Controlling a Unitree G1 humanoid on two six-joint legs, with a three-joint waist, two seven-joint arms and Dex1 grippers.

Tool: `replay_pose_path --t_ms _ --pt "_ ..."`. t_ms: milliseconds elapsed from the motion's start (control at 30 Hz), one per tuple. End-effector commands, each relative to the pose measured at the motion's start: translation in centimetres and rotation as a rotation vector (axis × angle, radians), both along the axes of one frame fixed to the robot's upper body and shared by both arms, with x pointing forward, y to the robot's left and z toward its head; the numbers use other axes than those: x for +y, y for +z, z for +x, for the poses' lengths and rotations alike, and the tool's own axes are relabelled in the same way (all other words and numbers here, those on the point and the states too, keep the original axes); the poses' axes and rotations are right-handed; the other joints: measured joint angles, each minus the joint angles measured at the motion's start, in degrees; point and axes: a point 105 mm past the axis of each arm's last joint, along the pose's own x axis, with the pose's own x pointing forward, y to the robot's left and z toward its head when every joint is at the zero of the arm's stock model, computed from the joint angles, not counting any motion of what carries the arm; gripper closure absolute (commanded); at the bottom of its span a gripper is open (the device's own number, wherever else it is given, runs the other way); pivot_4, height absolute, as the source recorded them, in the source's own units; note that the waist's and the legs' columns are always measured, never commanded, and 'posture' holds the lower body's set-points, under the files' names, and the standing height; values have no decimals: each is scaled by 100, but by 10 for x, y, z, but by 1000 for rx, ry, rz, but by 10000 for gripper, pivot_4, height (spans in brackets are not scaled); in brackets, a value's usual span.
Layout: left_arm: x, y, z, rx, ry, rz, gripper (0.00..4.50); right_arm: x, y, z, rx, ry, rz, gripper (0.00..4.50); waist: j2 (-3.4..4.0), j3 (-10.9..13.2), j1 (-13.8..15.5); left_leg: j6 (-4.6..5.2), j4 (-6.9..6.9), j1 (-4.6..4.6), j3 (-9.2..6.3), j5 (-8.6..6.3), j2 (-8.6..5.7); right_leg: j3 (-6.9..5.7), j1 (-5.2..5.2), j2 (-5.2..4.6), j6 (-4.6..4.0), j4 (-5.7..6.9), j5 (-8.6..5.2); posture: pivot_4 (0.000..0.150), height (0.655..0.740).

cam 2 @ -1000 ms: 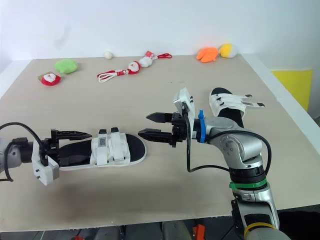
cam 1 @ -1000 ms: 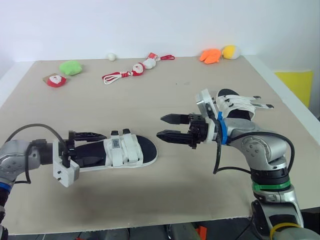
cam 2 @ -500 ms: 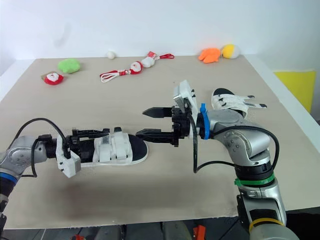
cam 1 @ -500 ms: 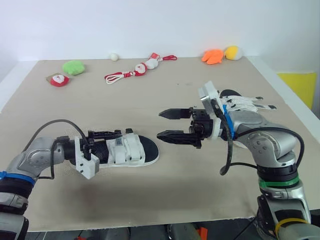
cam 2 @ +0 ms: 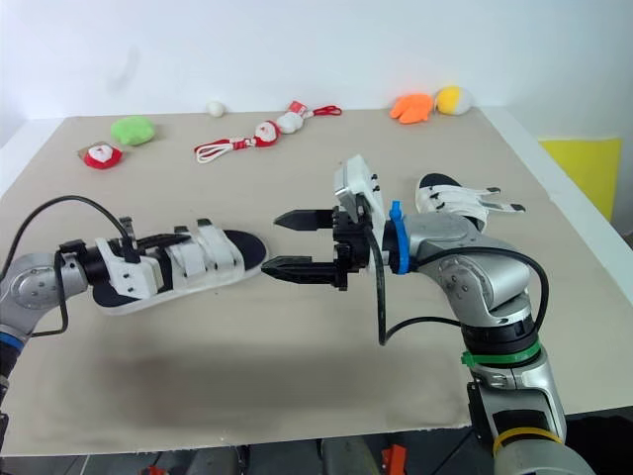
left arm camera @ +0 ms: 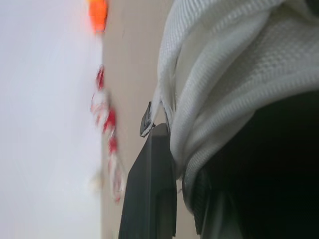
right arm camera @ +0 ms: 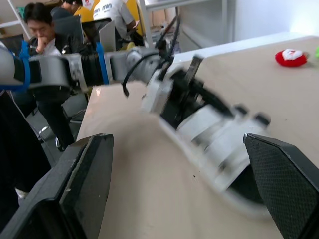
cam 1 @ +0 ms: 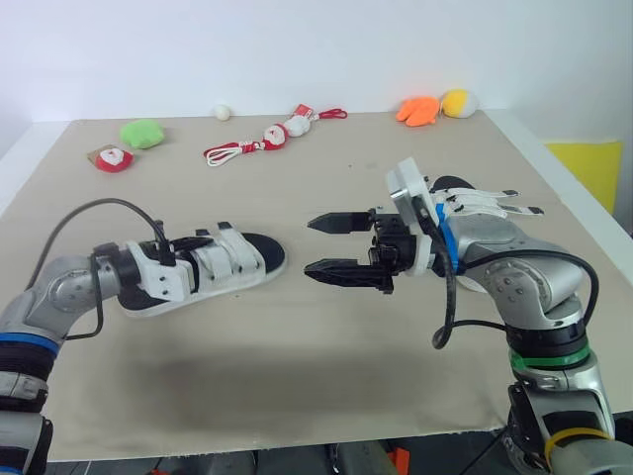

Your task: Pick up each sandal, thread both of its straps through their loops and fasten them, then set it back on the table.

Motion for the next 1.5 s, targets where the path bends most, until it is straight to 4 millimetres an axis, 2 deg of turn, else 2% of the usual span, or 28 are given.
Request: replay_pose_path --t_ms 33,200,300,400,567,667,733,767,833,1000,1133,1200,1233,1333,1500 --pt "66 45 14 -167 370 -51 44545 6 7 1 -76 9 -2 0 0 0 -14 0 0 -2 0 0 0 0 -5 0 0 1 0 1500 7400" --pt "116 50 15 -221 686 -58 44545 10 8 7 -84 -4 14 0 0 0 -10 0 -1 -15 -2 0 1 -2 -19 1 3 6 -2 1500 7400" --pt "120 43 17 -208 729 -75 44545 11 8 9 -85 -5 17 0 -1 -1 -2 0 -1 -19 -3 0 0 -4 -20 1 3 6 -2 1500 7400" --pt "117 27 20 -158 756 -136 44545 13 8 9 -89 -5 18 0 -1 -1 35 0 0 -28 -7 0 0 -9 -25 0 1 6 -1 1500 7400" --pt "119 20 19 -99 796 -209 24760 12 9 12 -96 -25 19 0 -9 -4 31 -1 8 -37 -15 1 -1 -18 -27 -1 -6 6 4 1500 7400" --pt "122 15 14 -54 808 -263 9097 11 7 11 -95 -30 17 0 -8 -4 3 -1 7 -34 -16 1 0 -18 -28 0 -31 10 18 1500 7400" --pt "119 12 9 -2 802 -354 1865 9 6 11 -93 -34 17 0 -8 -4 -6 -1 7 -33 -16 1 1 -18 -28 0 -32 11 19 1500 7400" --pt "118 10 5 30 798 -419 480 9 6 11 -92 -36 17 0 -9 -4 -12 -1 7 -33 -16 1 1 -18 -29 0 -32 13 19 1500 7400" --pt "113 9 -8 120 763 -562 480 5 6 12 -80 -45 23 0 -8 -3 -11 -1 7 -33 -15 1 2 -17 -29 -1 -33 14 20 1500 7400" --pt "107 27 -33 250 678 -919 480 -10 2 16 -14 -79 35 0 -9 -4 7 -1 11 -33 -17 1 3 -21 -27 -1 -19 17 11 1500 7400" --pt "75 41 -52 422 460 -1106 480 -28 -7 26 60 -147 30 0 -9 -4 11 0 31 -34 -18 1 2 -22 -19 -2 -8 17 6 1500 7400" --pt "40 49 -65 536 269 -1138 480 -42 -19 35 87 -221 -16 0 -10 -4 12 0 39 -31 -17 1 0 -21 -13 -4 -7 17 9 1500 7400" --pt "23 50 -69 578 197 -1134 480 -52 -31 42 84 -285 -77 0 -9 -4 14 0 40 -30 -17 1 0 -21 -9 -4 -7 16 9 1500 7400" --pt "-13 32 -78 708 100 -1040 480 -75 -56 53 98 -399 -205 0 -9 -4 23 0 47 -28 -17 1 -5 -20 -4 -7 -6 15 10 1500 7400" --pt "-30 15 -80 794 68 -956 480 -83 -56 49 106 -415 -207 0 -5 -2 -59 1 40 2 -5 2 4 -5 3 7 -8 17 16 1500 7400"
